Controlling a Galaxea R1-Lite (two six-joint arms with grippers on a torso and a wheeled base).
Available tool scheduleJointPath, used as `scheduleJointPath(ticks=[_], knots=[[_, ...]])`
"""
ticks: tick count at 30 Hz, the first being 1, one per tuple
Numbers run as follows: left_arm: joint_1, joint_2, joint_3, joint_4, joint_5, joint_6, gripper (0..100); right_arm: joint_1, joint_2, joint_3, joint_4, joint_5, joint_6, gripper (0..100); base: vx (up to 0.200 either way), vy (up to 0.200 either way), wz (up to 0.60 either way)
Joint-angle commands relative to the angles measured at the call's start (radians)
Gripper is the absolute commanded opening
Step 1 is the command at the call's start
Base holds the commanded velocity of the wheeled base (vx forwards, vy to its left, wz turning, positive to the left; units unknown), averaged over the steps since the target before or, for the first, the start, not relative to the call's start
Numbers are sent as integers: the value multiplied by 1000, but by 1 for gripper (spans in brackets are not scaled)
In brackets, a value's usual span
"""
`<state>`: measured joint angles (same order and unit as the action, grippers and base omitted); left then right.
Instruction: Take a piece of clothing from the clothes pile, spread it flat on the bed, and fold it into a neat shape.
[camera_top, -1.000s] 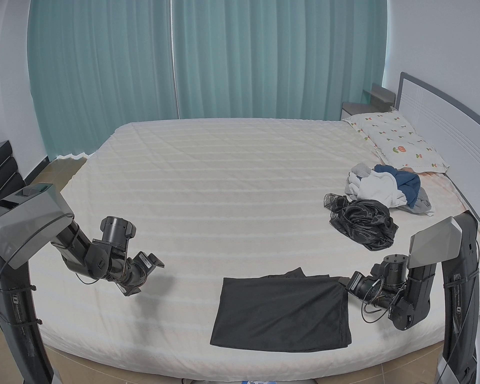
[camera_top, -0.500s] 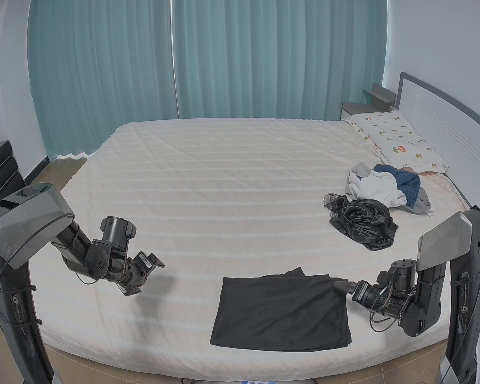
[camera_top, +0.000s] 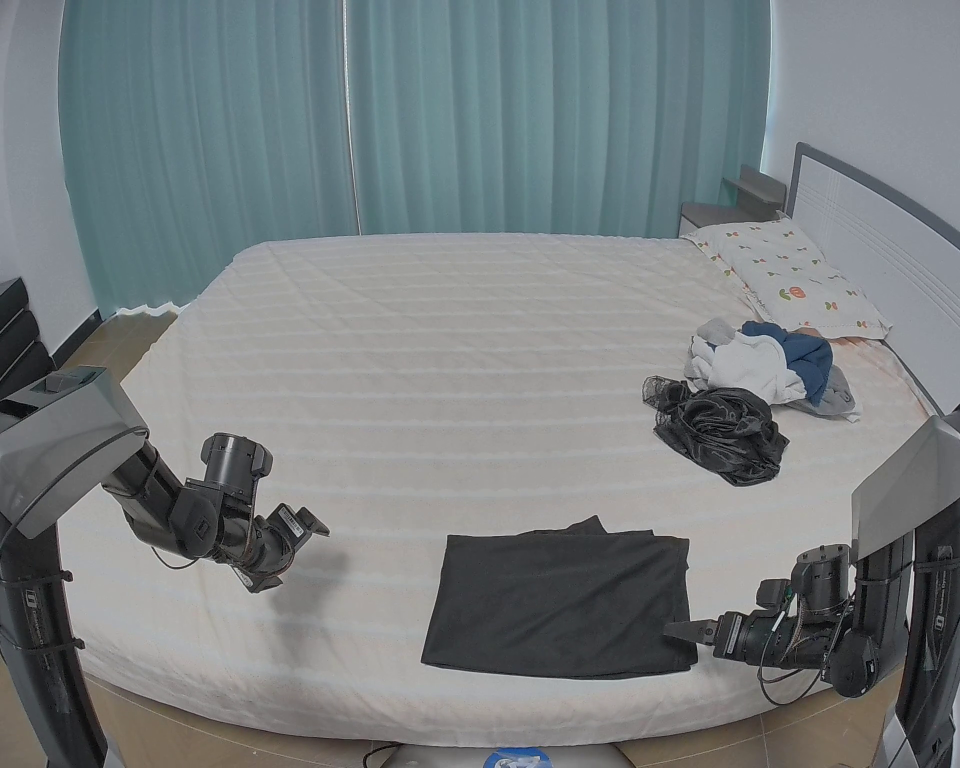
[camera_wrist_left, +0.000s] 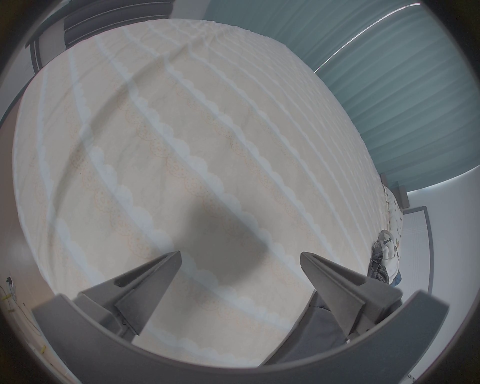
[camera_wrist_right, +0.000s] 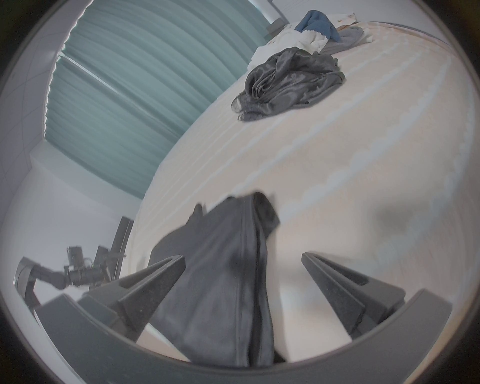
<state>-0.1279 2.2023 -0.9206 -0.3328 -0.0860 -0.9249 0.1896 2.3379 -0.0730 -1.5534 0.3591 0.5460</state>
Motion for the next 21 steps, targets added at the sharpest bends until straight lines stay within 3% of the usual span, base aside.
scheduleJointPath(ticks=[1,7,8,13,21], knots=[[1,2,-1,-2,0,0,100,16,6,2,-7,0,0,100,0,0,0],[-1,2,-1,0,0,0,100,31,29,-5,-7,-3,-1,100,0,0,0],[1,2,-1,0,0,0,100,36,31,-4,-7,-3,-1,0,0,0,0],[2,0,-7,0,-1,-5,100,77,46,25,-7,-14,-20,0,0,0,0],[5,0,-14,6,-5,-8,100,30,43,62,-7,-14,-95,0,0,0,0]])
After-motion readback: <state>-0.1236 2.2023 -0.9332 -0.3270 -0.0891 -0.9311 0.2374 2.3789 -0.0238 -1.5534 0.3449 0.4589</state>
